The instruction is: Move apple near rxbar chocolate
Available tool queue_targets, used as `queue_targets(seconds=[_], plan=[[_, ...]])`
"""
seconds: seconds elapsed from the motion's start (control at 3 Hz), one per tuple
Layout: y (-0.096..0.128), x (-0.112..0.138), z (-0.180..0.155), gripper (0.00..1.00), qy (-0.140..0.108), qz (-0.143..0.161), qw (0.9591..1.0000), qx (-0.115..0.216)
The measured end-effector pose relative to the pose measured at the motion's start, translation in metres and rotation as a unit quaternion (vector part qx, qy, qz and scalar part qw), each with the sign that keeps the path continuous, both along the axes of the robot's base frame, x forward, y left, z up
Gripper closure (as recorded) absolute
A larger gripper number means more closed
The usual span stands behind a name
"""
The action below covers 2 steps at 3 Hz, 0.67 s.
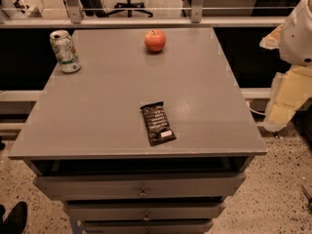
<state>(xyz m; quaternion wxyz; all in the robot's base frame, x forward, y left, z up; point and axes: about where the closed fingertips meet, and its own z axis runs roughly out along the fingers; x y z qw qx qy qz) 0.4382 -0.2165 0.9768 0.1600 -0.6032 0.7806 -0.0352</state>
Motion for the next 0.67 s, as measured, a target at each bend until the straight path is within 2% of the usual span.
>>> queue_targets(seconds=[0.33,0.67], plan=[[0.001,0.001,0.001,0.00,-0.004,0.002,1.0000,0.000],[0.014,0.034,-0.009,0.00,-0.027,0.016,0.9993,0.022]])
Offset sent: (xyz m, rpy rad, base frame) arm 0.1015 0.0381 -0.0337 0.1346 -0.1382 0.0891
